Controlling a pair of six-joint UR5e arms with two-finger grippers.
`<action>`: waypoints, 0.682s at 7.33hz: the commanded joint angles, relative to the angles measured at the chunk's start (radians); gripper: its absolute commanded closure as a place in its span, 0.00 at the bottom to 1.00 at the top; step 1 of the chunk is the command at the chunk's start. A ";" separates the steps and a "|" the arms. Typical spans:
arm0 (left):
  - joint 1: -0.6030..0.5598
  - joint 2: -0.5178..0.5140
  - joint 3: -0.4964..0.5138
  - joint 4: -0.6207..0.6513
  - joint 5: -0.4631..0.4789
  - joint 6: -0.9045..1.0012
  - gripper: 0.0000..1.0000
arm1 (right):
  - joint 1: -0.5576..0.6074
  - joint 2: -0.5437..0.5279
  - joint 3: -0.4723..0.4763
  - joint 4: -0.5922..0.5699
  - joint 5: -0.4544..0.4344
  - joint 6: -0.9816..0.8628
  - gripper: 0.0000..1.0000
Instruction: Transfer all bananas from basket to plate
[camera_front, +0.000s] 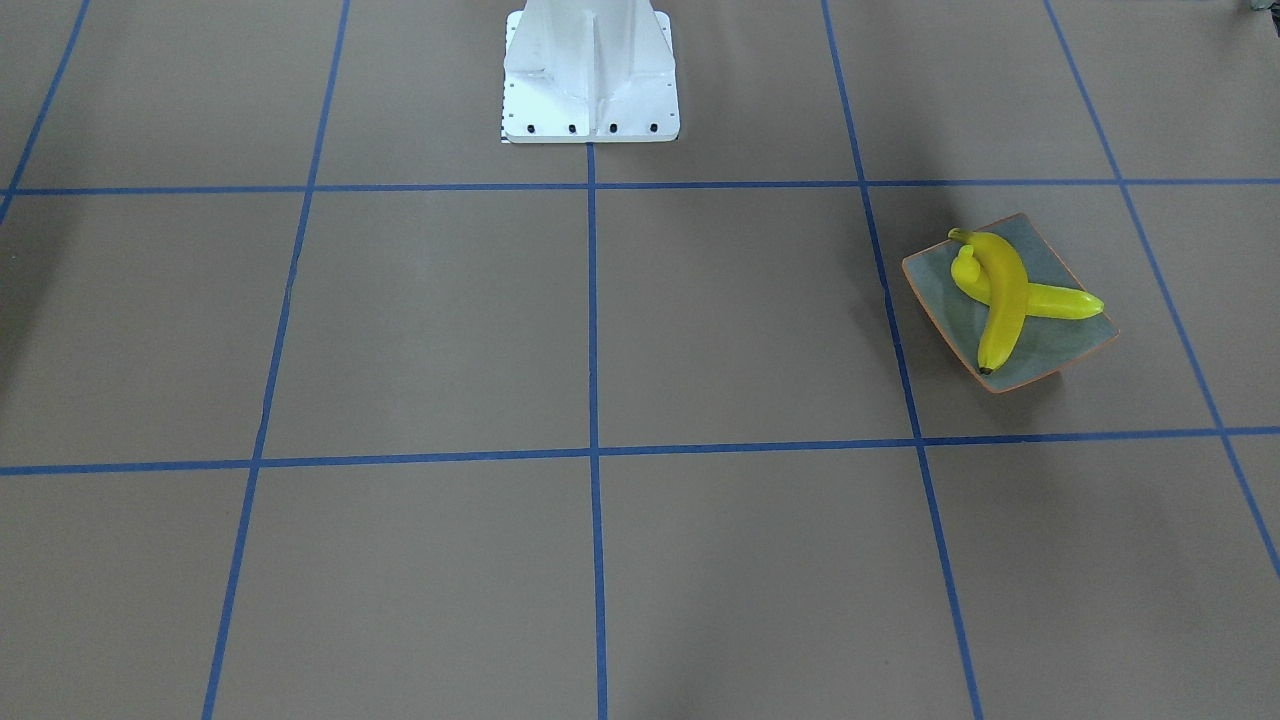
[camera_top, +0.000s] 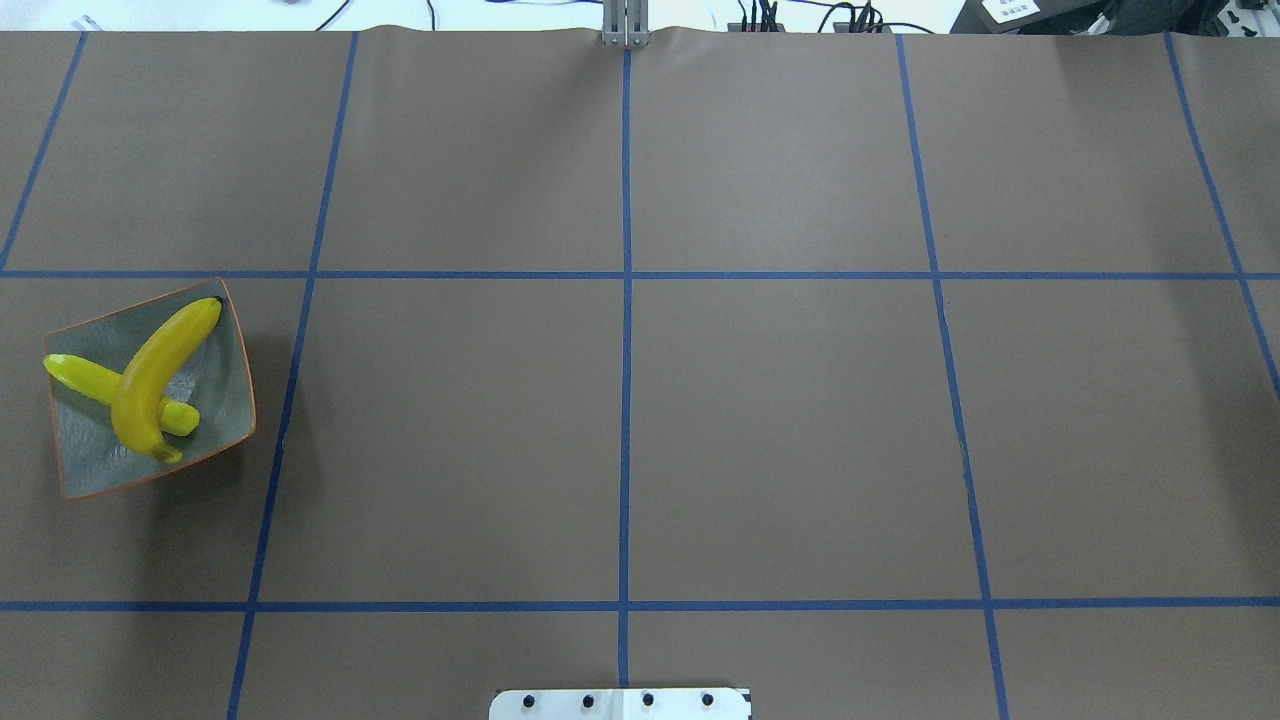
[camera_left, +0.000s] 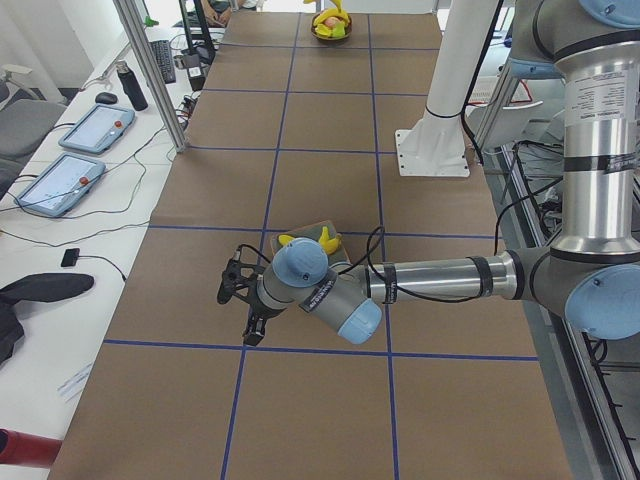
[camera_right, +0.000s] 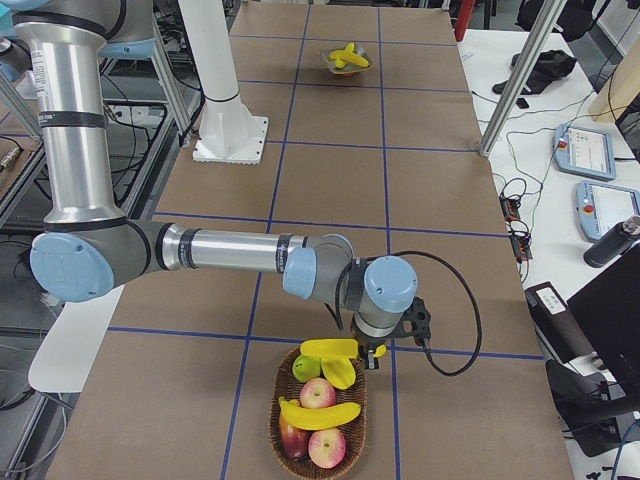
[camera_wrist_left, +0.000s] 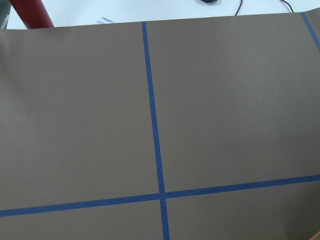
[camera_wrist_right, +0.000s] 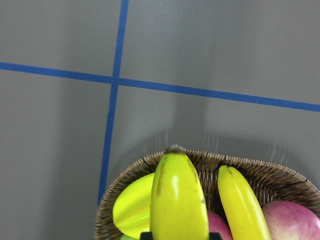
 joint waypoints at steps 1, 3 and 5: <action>0.010 -0.020 -0.022 -0.006 -0.046 -0.182 0.01 | -0.039 0.042 0.126 -0.121 0.025 0.186 1.00; 0.046 -0.078 -0.029 -0.010 -0.096 -0.336 0.01 | -0.134 0.060 0.198 -0.117 0.082 0.326 1.00; 0.090 -0.152 -0.089 -0.009 -0.214 -0.514 0.01 | -0.239 0.112 0.265 -0.115 0.119 0.444 1.00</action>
